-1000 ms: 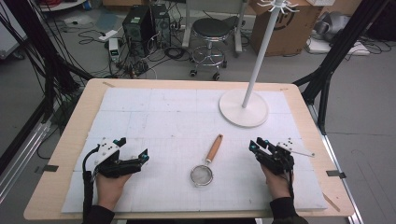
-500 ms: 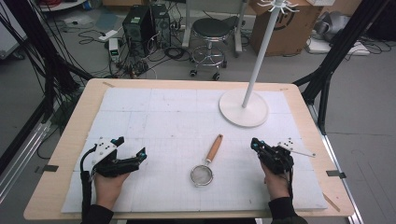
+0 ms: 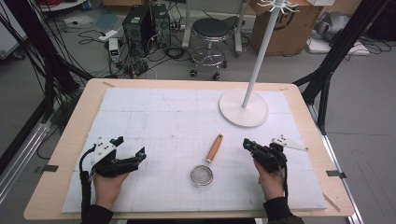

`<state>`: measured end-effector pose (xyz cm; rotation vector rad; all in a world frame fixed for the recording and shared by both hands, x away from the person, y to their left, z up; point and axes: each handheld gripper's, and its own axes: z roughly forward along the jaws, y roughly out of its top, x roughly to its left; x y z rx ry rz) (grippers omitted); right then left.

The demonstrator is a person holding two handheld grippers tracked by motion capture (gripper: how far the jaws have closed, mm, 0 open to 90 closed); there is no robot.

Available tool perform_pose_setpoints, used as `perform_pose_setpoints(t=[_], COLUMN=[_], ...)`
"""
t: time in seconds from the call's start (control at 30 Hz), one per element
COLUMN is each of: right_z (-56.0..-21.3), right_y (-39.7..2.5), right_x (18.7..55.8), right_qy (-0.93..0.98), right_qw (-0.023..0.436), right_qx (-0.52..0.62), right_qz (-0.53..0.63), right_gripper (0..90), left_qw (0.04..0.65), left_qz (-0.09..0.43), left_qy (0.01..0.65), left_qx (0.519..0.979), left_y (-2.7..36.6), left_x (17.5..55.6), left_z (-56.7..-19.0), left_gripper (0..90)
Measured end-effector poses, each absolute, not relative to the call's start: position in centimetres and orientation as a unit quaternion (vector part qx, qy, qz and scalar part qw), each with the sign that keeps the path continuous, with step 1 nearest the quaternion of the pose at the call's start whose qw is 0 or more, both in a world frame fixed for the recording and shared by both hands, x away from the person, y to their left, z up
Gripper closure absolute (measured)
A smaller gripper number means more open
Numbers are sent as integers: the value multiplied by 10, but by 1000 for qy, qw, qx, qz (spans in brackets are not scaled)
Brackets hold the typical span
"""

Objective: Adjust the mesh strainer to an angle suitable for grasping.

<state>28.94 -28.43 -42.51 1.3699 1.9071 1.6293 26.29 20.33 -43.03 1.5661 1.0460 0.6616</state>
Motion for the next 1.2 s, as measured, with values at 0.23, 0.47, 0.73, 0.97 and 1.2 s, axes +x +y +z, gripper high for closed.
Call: perform_pose_setpoints(t=[0.23, 0.47, 0.73, 0.97, 1.2], right_z=[-431, -435, -438, -446, -459], right_y=[-243, -217, -215, -221, -220], right_x=[298, 314, 321, 330, 342], right_qy=[702, 715, 708, 702, 704], right_qw=[101, 57, 41, 40, 22], right_qx=[462, 472, 489, 523, 546], right_qz=[532, 513, 508, 482, 453], right_gripper=[897, 898, 898, 899, 898], left_qw=[542, 542, 544, 545, 545], left_qz=[278, 278, 278, 278, 279], left_qy=[439, 437, 436, 433, 434], left_qx=[660, 662, 661, 662, 661], left_y=[203, 203, 204, 202, 202], left_x=[263, 262, 262, 262, 262], left_z=[-430, -430, -429, -429, -429], left_gripper=[79, 79, 80, 80, 81])
